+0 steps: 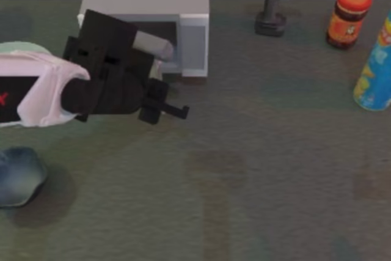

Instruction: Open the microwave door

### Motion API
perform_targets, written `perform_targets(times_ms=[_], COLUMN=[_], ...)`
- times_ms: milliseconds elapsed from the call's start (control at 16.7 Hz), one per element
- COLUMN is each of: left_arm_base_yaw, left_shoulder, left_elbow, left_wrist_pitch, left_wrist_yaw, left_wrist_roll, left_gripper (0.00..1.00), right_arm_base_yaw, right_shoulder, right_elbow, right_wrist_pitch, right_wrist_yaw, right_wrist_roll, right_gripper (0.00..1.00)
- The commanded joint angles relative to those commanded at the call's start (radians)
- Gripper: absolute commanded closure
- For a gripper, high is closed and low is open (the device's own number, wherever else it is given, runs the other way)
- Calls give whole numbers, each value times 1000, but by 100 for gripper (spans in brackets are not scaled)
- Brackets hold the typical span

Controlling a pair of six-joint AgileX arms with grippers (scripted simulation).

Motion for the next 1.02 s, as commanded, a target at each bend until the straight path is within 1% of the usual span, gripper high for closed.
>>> perform_targets(times_ms=[660,780,1020], left_arm_base_yaw=[0,-5,16], left_shoulder=[0,1,-18], left_elbow=[0,1,-18], left_wrist_pitch=[0,-1,-1], left_wrist_yaw=[0,9,40], left_wrist_roll=[0,-3,40], left_gripper=[100,100,100], right_arm_base_yaw=[0,0,0], right_shoulder=[0,0,0], right_elbow=[0,0,0], right_wrist_pitch=[0,0,0], right_wrist_yaw=[0,0,0], right_wrist_roll=[0,0,0], right_gripper=[0,0,0])
